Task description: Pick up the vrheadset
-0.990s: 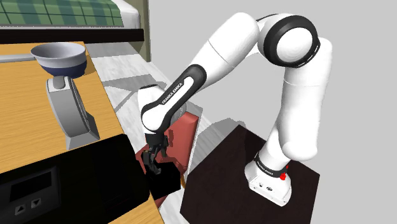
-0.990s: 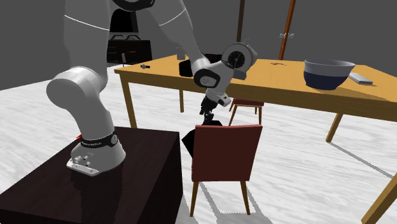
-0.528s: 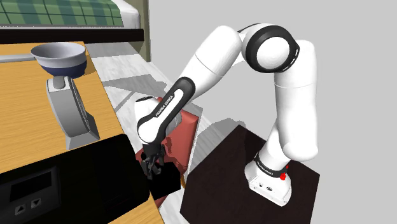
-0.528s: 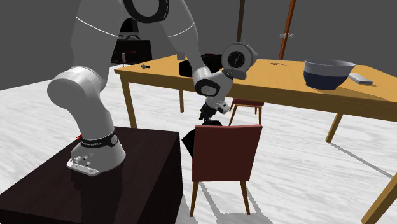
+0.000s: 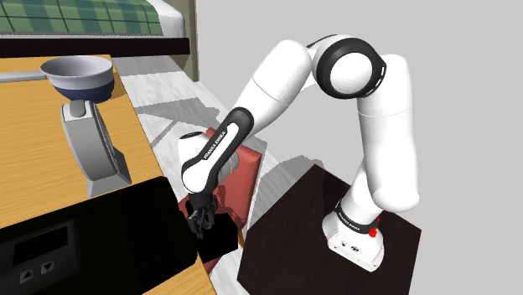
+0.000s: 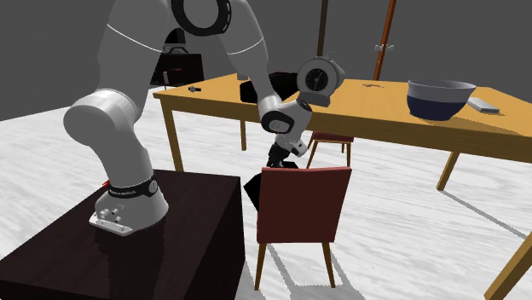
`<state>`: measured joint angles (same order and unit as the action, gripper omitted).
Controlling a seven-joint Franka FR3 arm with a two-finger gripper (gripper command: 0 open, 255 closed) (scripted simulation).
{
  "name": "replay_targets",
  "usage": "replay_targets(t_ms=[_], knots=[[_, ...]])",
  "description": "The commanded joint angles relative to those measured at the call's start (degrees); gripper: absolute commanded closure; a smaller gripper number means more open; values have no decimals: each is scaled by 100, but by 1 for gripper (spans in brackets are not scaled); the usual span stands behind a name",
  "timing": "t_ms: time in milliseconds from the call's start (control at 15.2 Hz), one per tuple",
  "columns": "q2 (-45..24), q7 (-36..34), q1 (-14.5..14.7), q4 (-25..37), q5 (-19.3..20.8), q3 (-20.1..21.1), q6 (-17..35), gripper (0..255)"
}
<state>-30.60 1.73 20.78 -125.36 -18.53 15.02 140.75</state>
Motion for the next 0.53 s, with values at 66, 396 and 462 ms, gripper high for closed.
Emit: replay_targets(t_ms=[66,396,462], knots=[[-10,0,3,-5,-2,3,0,255],[67,-16,-1,-25,-6,10,-54,255],[142,-30,-8,-43,-9,16,-109,255]])
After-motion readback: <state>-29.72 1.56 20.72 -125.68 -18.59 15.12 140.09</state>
